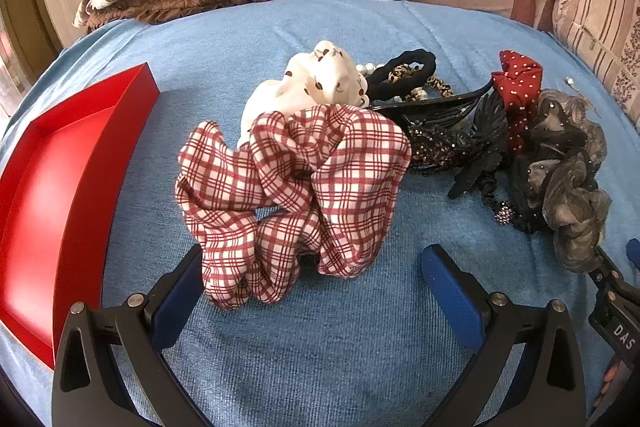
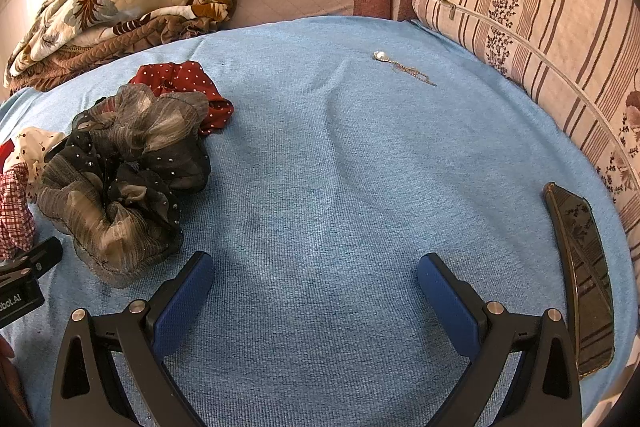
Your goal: Organize jewelry
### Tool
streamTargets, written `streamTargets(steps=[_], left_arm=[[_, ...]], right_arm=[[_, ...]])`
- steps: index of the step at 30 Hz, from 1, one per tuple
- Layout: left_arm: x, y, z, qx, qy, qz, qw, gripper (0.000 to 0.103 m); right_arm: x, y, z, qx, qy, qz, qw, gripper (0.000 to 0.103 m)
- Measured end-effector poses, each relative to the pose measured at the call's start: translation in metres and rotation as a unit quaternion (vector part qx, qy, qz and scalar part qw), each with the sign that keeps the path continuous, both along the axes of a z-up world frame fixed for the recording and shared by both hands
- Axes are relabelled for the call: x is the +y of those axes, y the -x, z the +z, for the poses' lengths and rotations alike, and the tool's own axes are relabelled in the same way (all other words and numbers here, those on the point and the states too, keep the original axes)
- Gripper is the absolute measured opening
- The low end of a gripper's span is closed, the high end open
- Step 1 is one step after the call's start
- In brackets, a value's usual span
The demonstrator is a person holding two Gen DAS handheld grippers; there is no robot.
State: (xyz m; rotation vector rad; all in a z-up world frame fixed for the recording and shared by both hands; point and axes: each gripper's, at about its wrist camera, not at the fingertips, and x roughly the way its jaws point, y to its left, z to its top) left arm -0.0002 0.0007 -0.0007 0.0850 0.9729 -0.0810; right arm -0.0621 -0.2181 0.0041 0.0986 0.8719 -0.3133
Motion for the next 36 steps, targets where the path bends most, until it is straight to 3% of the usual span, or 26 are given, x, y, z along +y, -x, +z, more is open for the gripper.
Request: streamTargets(steps=[5, 14, 18, 28, 36], left_arm=[[0.006, 0.009, 0.009, 0.011, -0.004, -0.009, 0.9999, 0.103], [0.032, 0.062, 0.069, -0.043, 0.017, -0.002, 0.9989, 0.103], [0.042, 0.083, 0.092, -0.052, 0.028, -0.005, 0.9982, 0.103], [0.049, 0.115, 0.127, -0.074, 0.039, -0.017, 0.9963, 0.103], [0.059, 0.141, 0.146, -0.096, 0.038, -0.028, 0.9942, 0.103]], right_arm=[[-0.004, -0.002, 0.002, 0.025, -0.023, 0.007, 0.999, 0.103], [0.004, 0.009, 0.009, 0.019, -0.014, 0.004, 1.0, 0.103], [0.004, 0.034, 0.025, -0.001, -0.048, -0.021, 0.999, 0.102], [0.03, 0.077, 0.079, -0.045, -0.039, -0.029, 0.998, 0.102], [0.054, 0.093, 0.097, -0.06, -0.029, -0.016, 0.998, 0.102]])
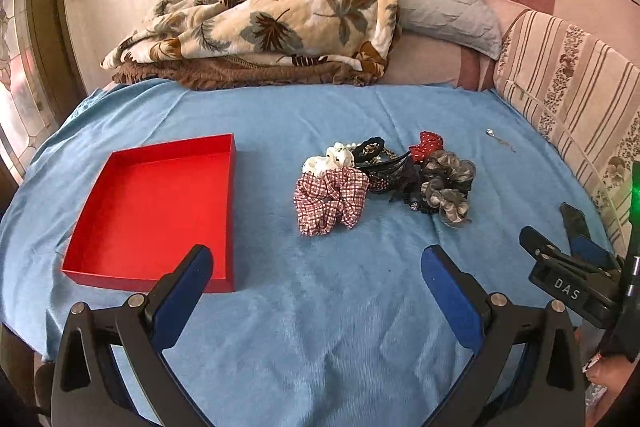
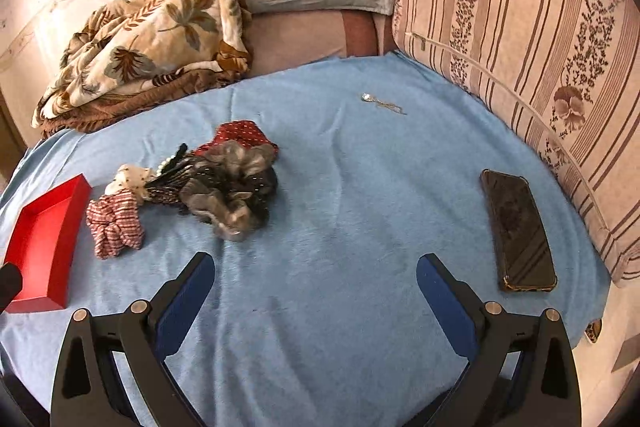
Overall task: Organize jewelry
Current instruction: 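Reach the left tool to the plaid scrunchie and close on it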
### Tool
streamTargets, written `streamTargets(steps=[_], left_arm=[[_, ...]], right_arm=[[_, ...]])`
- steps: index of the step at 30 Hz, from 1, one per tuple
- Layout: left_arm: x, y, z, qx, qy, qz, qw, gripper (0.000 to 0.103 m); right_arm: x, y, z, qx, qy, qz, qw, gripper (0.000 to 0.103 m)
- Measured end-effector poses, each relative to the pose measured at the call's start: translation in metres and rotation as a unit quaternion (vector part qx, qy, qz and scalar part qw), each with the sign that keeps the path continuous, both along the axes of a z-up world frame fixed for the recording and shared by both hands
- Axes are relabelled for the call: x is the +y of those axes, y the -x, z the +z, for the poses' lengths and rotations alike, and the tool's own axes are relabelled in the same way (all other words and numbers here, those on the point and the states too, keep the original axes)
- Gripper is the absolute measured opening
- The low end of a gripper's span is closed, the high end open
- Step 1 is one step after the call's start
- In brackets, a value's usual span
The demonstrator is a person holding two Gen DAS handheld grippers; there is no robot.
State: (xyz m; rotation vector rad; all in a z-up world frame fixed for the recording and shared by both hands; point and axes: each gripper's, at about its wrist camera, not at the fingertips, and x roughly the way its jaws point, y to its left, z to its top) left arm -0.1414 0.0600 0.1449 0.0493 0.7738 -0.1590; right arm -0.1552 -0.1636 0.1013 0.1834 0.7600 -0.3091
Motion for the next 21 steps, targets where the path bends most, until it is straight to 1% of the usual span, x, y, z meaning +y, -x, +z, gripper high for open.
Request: streamTargets(steps=[10, 21], left_arm=[[0.005, 0.01, 0.007, -0.001, 0.01, -0.004, 0.9999, 0.103], [0.003, 0.013, 0.006, 0.003, 0.006, -0.008, 0.9999, 0.103]], right_arm=[[0.006, 0.011, 0.01, -0.012, 0.005, -0.005, 1.0, 0.102], [0.005, 0.012, 0.007, -0.008, 0.001, -0.007, 1.0, 0.102]])
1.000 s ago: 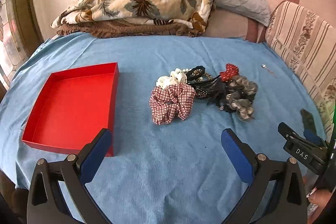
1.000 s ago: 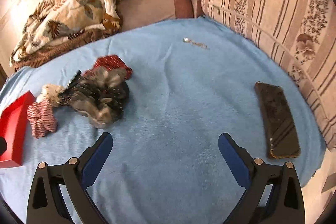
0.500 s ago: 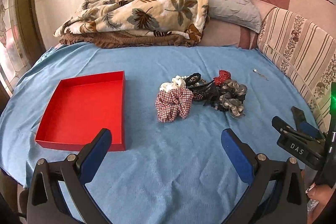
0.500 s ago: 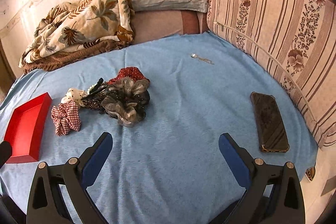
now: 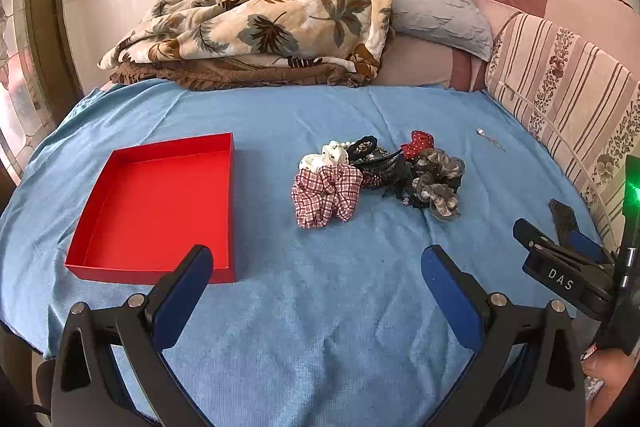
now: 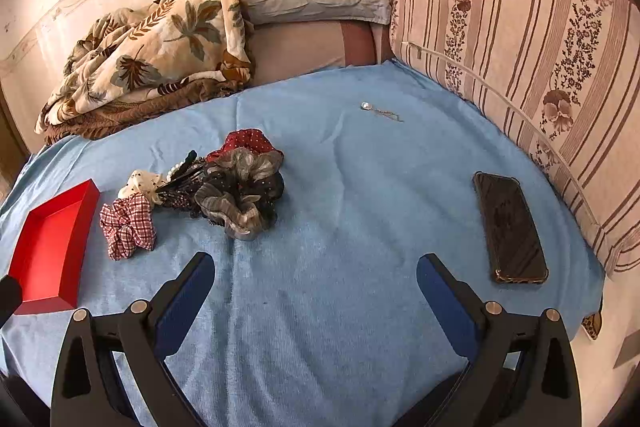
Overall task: Organize jewelry
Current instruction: 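Reach the left tool to the plaid scrunchie and close on it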
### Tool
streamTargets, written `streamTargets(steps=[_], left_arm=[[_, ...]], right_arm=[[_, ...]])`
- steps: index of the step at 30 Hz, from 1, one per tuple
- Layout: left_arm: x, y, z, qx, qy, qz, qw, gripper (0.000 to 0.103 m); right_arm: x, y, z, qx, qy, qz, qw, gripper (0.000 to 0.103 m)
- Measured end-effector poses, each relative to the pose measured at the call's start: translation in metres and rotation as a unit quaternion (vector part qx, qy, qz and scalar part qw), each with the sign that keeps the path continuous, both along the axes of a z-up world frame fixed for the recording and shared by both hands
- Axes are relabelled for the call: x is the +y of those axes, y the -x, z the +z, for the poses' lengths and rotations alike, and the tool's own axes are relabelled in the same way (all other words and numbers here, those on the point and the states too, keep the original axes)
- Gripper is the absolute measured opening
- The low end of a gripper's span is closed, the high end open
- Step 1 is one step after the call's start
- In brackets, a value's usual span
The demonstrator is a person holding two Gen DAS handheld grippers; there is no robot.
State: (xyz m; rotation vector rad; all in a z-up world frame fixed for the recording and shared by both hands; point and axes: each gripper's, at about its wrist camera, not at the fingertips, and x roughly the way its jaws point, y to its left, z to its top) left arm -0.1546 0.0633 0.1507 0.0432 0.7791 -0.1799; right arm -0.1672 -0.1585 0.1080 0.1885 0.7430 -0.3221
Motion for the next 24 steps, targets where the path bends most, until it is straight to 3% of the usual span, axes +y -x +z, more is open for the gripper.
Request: streamTargets(steps=[19, 24], left_arm=[[0.001, -0.024, -0.028, 0.034, -0.023, 0.003, 0.9991, 0.103], [0.021, -0.04, -0.035, 0.037, -0.029, 0.034, 0.9983, 0.103]], right_arm=[[-0.004, -0.013, -0.025, 0.033, -0.001, -0.002, 0.999, 0.102], [-0.001, -0.016, -0.028, 0.022, 0.026, 0.001, 0.999, 0.102]])
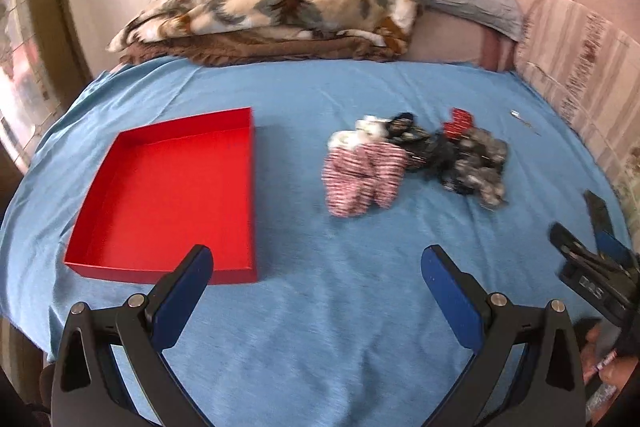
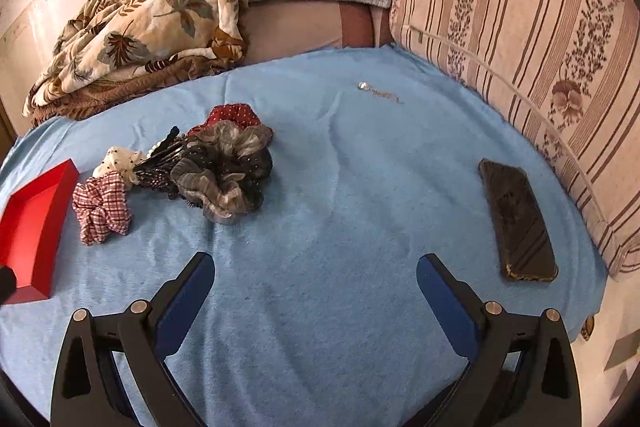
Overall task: Organize jewelry
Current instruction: 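Reach the left tool to the plaid scrunchie and close on it, then carry plaid scrunchie to tray with left tool while right tool carries grey scrunchie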
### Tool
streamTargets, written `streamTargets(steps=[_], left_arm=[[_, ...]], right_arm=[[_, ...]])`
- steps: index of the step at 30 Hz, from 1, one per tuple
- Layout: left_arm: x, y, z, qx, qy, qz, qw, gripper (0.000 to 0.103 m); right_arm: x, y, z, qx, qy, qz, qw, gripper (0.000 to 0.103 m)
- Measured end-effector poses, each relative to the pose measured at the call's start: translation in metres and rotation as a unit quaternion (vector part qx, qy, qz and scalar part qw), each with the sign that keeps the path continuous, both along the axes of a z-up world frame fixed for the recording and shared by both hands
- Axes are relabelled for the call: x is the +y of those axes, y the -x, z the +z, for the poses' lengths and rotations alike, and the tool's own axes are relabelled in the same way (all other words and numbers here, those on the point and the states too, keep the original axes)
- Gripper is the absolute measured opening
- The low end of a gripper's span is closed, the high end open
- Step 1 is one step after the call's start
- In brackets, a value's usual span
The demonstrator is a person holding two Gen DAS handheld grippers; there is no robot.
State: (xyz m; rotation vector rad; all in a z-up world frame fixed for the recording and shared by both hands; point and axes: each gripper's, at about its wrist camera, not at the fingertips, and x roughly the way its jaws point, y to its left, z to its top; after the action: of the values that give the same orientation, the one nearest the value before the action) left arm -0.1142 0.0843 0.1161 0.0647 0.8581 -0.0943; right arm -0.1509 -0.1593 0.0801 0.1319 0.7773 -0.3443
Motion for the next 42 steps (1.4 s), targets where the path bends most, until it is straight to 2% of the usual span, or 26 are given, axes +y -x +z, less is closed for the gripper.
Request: streamTargets(steps=[3, 5, 9, 11, 14, 16, 18, 24, 29, 31, 32, 33, 34, 35, 37, 41, 42], left_arm=[[0.02, -0.014, -0.005, 0.008, 0.002, 0.024, 0.9997, 0.103], [0.031, -0.023, -0.007, 0.014, 0.007, 0.036, 0.9992, 0.103], [0.042, -0.04, -0.01, 0.024, 0.035, 0.028, 0.9987, 0.101], [0.039, -0.051, -0.014, 0.039, 0.053, 0.01, 0.9978, 0.083], [0.03, -0.072, -0.026, 0.077, 0.074, -0.01, 0.9942, 0.07], [0.022, -0.085, -0.035, 0.094, 0.079, -0.013, 0.9924, 0.07], [0.014, -0.094, -0.042, 0.099, 0.072, -0.017, 0.9924, 0.07], [-0.006, -0.122, -0.066, 0.116, 0.052, -0.028, 0.9914, 0.07], [-0.013, -0.142, -0.084, 0.136, 0.062, -0.031, 0.9882, 0.07], [-0.017, -0.144, -0.086, 0.131, 0.053, -0.034, 0.9894, 0.07], [-0.019, -0.145, -0.086, 0.129, 0.055, -0.042, 0.9892, 0.06], [-0.021, -0.145, -0.086, 0.132, 0.06, -0.048, 0.9882, 0.049], [-0.023, -0.145, -0.088, 0.14, 0.066, -0.055, 0.9863, 0.024], [-0.025, -0.145, -0.09, 0.15, 0.068, -0.057, 0.9846, 0.012], [-0.025, -0.14, -0.086, 0.143, 0.067, -0.056, 0.9858, 0.011], [-0.018, -0.118, -0.065, 0.126, 0.086, -0.063, 0.9864, 0.01], [-0.014, -0.111, -0.057, 0.117, 0.093, -0.067, 0.9865, 0.01]], right_arm=[[0.002, -0.004, -0.002, -0.001, 0.004, 0.015, 1.0, 0.102], [0.001, -0.01, -0.006, 0.009, -0.015, 0.031, 0.999, 0.102], [-0.004, -0.023, -0.016, 0.026, -0.047, 0.04, 0.998, 0.102], [-0.003, -0.031, -0.019, 0.028, -0.052, 0.05, 0.997, 0.102], [-0.001, -0.045, -0.02, 0.029, -0.05, 0.063, 0.996, 0.095], [0.0, -0.055, -0.02, 0.029, -0.052, 0.071, 0.996, 0.089], [-0.001, -0.064, -0.021, 0.027, -0.058, 0.078, 0.995, 0.086], [0.0, -0.093, -0.028, 0.029, -0.07, 0.093, 0.993, 0.084], [0.001, -0.114, -0.039, 0.037, -0.081, 0.103, 0.991, 0.083], [0.003, -0.12, -0.042, 0.038, -0.087, 0.107, 0.99, 0.074], [0.004, -0.122, -0.042, 0.039, -0.091, 0.111, 0.989, 0.067], [0.005, -0.123, -0.043, 0.039, -0.101, 0.119, 0.987, 0.049], [0.006, -0.123, -0.043, 0.04, -0.113, 0.126, 0.985, 0.036], [0.007, -0.123, -0.043, 0.04, -0.117, 0.128, 0.984, 0.033], [0.009, -0.119, -0.039, 0.034, -0.124, 0.132, 0.983, 0.016], [0.01, -0.107, -0.031, 0.025, -0.137, 0.138, 0.981, 0.01], [0.01, -0.103, -0.028, 0.022, -0.14, 0.14, 0.98, 0.003]])
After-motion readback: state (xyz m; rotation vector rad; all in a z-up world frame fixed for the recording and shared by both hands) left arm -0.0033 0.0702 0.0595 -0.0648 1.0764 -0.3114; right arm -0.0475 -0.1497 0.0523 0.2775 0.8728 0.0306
